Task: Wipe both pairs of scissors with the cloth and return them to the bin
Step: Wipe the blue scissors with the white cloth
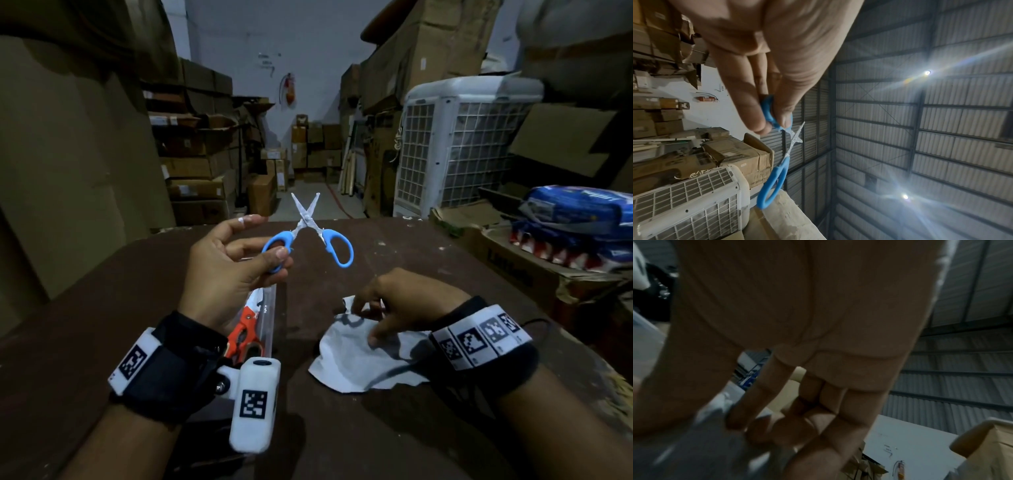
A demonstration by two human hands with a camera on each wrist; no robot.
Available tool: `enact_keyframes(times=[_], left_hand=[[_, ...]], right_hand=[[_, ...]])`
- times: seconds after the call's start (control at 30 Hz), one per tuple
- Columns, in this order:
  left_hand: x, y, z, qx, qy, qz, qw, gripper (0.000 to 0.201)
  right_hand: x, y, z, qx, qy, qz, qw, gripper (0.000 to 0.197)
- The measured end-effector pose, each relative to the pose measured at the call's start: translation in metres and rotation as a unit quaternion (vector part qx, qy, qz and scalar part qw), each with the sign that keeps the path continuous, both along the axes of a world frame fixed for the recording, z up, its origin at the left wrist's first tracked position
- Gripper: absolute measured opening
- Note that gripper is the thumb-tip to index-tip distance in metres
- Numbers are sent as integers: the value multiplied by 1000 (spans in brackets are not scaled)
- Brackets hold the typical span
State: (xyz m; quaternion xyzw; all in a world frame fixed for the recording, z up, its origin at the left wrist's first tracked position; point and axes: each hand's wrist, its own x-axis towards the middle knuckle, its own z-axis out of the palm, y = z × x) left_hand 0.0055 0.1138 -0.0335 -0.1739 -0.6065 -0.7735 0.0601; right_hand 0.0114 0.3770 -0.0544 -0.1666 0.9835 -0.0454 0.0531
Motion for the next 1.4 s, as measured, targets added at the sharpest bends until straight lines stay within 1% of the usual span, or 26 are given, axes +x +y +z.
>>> enact_keyframes(times=[0.07,0.1,0.17,0.23,0.3,0.33,0.37,0.43,0.47,0.5,0.6,0.63,0.7,0.77,0.83,0.9,0.97,1.03,1.07,1.13,1.17,1.23,1.27,1.3,1.33,1.4], left_hand=[[0,0,0,2,0,-1,1000,48],[0,0,0,3,1,-1,1000,48],[0,0,1,5,3,1,1000,47],[-1,0,1,11,4,3,1000,48],[-1,-1,1,16,7,8,1000,49],[-1,-1,0,16,8,11,1000,49],[-1,-1,0,18,9,15,1000,50],[-1,-2,0,25,12,21,999,50],[-2,-3,-1,28,15,26,999,50],[-2,-3,-1,31,18,30,999,50],[-2,-4,-1,38,25,41,998,49],[-2,-4,-1,41,27,44,998,49],[-3,-5,0,41,34,54,997,50],[-6,-6,4,41,40,64,996,51],[-11,-7,13,46,48,71,995,51],[-18,-8,28,53,64,76,994,50],[-26,-7,48,56,82,78,992,48],[-31,-6,67,63,104,78,989,47],[-32,-5,75,61,114,79,988,48],[-32,-2,85,48,130,78,987,48],[-32,-1,88,43,135,77,987,49],[-33,0,92,33,142,79,986,49],[-36,0,92,25,144,83,986,50],[-37,0,92,16,144,87,986,51],[-39,-1,92,11,145,90,985,52],[-42,-4,92,11,144,95,985,53]], right_hand=[[-3,-4,-3,33,18,8,999,39],[-4,-5,-4,35,26,16,999,34],[-3,-2,-2,6,42,36,998,25],[0,8,4,-41,65,59,995,19],[4,19,10,-119,83,79,986,11],[6,23,12,-179,80,87,977,8],[8,25,14,-252,66,89,961,8],[12,26,17,-386,41,90,917,10],[15,25,19,-425,42,90,900,10],[17,24,22,-444,57,89,890,8],[19,21,36,-440,132,74,885,6],[20,21,43,-433,158,70,885,8],[22,17,63,-416,199,74,884,11],[25,11,85,-400,222,80,886,10],[29,8,109,-376,223,87,895,11],[34,7,129,-355,203,88,908,10],[37,6,142,-352,195,81,912,10],[37,3,148,-353,226,73,905,13],[36,1,149,-339,256,63,903,15],[33,-3,149,-280,333,34,900,19],[31,-6,149,-253,376,17,891,21],[26,-9,148,-236,445,-19,863,30],[21,-9,147,-240,462,-33,853,35],[17,-8,145,-245,465,-44,850,37],[12,-8,143,-248,460,-50,851,36],[0,-4,138,-242,450,-64,857,22]])
